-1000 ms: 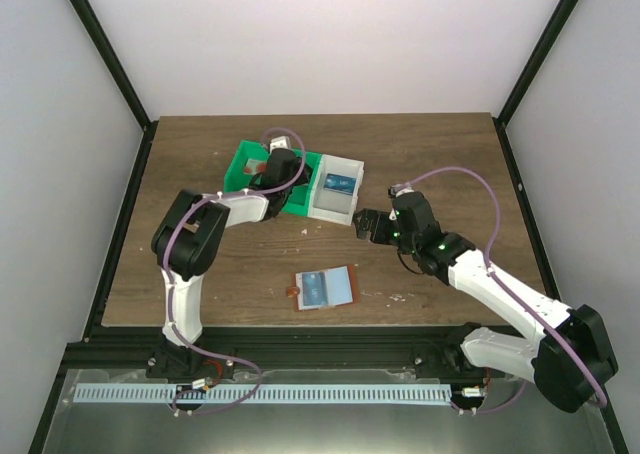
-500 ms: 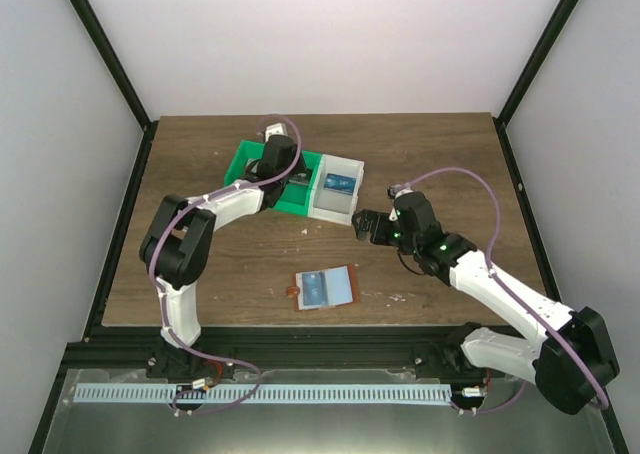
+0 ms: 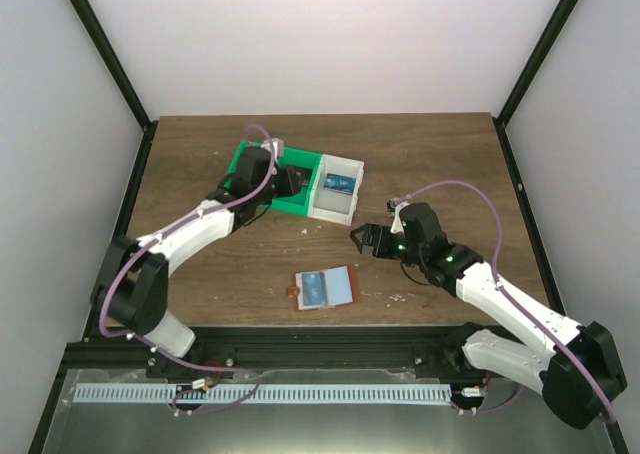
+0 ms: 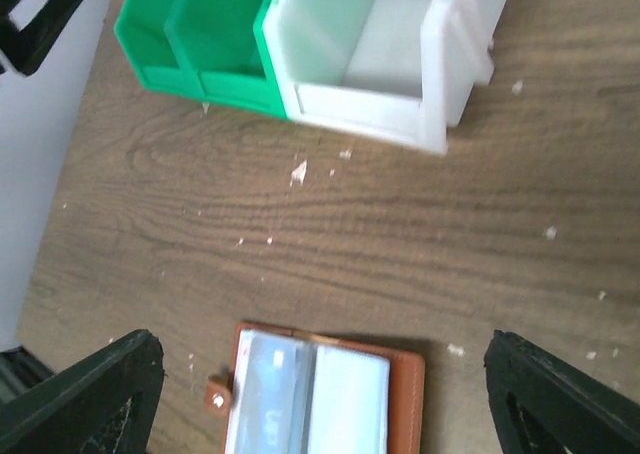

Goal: Take the credit cards out of the card holder

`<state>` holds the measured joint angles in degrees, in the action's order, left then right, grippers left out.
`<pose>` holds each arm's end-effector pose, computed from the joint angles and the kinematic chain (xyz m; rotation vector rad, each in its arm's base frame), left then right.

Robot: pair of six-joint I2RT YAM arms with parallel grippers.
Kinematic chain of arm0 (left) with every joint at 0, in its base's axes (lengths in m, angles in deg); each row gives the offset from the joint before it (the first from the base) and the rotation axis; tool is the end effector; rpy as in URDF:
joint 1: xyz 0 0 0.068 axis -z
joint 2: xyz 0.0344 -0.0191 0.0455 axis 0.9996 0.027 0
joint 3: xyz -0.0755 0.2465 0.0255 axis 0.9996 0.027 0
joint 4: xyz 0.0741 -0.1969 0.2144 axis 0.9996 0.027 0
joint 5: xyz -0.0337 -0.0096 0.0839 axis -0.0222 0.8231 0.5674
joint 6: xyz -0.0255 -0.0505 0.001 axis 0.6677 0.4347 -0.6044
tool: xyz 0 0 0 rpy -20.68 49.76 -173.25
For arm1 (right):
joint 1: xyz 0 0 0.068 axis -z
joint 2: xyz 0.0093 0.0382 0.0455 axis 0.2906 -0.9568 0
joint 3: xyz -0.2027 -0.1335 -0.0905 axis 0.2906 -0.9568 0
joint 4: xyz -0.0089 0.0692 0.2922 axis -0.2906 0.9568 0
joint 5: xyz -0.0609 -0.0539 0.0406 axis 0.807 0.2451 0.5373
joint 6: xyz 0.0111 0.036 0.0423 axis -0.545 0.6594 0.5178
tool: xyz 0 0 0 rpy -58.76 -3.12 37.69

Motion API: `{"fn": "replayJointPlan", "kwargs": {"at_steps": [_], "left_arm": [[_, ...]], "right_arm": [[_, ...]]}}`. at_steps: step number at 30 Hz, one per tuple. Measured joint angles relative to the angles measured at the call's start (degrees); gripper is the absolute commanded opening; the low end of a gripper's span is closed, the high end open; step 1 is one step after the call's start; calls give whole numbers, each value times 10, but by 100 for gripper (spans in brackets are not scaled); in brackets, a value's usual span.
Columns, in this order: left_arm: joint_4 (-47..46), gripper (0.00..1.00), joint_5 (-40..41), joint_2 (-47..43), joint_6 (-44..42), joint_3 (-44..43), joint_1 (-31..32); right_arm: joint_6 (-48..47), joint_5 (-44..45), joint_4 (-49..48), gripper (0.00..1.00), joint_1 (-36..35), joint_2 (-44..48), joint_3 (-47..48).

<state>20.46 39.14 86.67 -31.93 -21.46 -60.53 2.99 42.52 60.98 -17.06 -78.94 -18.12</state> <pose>0.3585 -0.1930 0.2152 0.0136 2.1686 -0.6570 0.2179 0.1546 0.2115 -0.0132 2.3258 0.8622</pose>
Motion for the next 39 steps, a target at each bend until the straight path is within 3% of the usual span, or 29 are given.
{"fn": "replayJointPlan", "kwargs": {"at_steps": [3, 8, 10, 18, 24, 33, 39], "left_arm": [[5, 49, -57, -69, -1, 72, 3], [14, 45, -133, -144, 18, 177, 8], [16, 45, -161, -162, 28, 212, 12], [-26, 48, -226, -222, 94, 349, 61], [-126, 49, -265, -231, 170, 435, 68], [-241, 49, -293, -201, 233, 486, 68], [-256, 49, -297, -183, 238, 500, 68]], "right_arm": [[10, -25, 7, 80, -1, 7, -14], [29, -58, 5, 55, -11, 23, -39], [37, -64, 3, 50, -21, 21, -46], [77, -52, -23, 44, -120, -32, -48], [102, -20, -37, 43, -186, -104, -42], [118, 16, -35, 38, -247, -227, 10], [122, 24, -37, 31, -250, -256, 18]]}}
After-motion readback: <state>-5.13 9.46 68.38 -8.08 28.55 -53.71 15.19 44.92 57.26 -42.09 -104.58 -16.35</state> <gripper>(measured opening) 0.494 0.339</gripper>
